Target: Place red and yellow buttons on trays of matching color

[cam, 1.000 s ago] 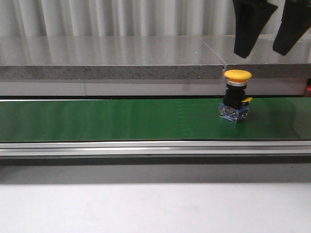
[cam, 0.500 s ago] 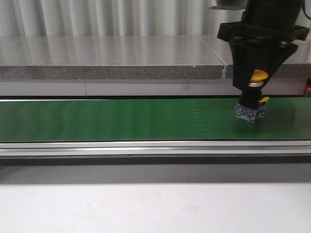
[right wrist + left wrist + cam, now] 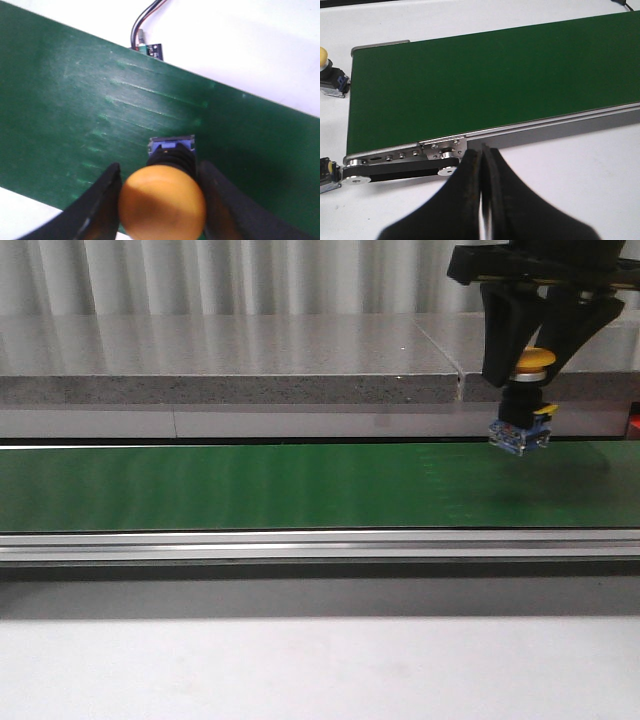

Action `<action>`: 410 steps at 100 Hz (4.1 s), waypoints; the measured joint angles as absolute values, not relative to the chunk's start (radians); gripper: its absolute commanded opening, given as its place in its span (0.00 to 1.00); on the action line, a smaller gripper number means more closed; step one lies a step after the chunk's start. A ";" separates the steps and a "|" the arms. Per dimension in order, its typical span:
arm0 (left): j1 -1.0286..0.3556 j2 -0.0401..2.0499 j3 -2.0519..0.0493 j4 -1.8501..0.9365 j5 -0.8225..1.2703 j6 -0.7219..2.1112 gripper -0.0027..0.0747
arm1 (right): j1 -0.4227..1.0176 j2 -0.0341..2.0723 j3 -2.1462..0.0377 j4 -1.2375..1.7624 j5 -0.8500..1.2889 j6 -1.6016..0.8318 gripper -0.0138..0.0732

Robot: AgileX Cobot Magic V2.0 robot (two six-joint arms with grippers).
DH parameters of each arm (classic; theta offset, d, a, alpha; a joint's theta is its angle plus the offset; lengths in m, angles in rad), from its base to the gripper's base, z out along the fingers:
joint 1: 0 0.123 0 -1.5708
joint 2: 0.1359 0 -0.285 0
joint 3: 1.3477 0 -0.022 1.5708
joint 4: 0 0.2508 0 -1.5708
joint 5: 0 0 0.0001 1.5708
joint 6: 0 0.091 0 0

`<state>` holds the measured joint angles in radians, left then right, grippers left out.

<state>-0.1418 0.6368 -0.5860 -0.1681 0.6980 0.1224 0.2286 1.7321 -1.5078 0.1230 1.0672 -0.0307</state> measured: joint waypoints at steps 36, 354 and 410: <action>-0.142 0.637 -0.586 -0.168 0.698 0.122 0.01 | 0.132 1.670 -1.508 0.078 1.107 0.052 0.52; -0.142 0.637 -0.586 -0.168 0.698 0.122 0.01 | -0.506 1.336 -0.925 0.086 0.740 0.103 0.57; -0.142 0.637 -0.586 -0.168 0.698 0.122 0.01 | -0.070 1.101 -0.925 0.075 0.777 0.046 0.08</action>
<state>-0.1418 0.6368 -0.5856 -0.1681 0.6980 0.1224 -0.0699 1.1005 -0.9253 0.0750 0.7765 0.0462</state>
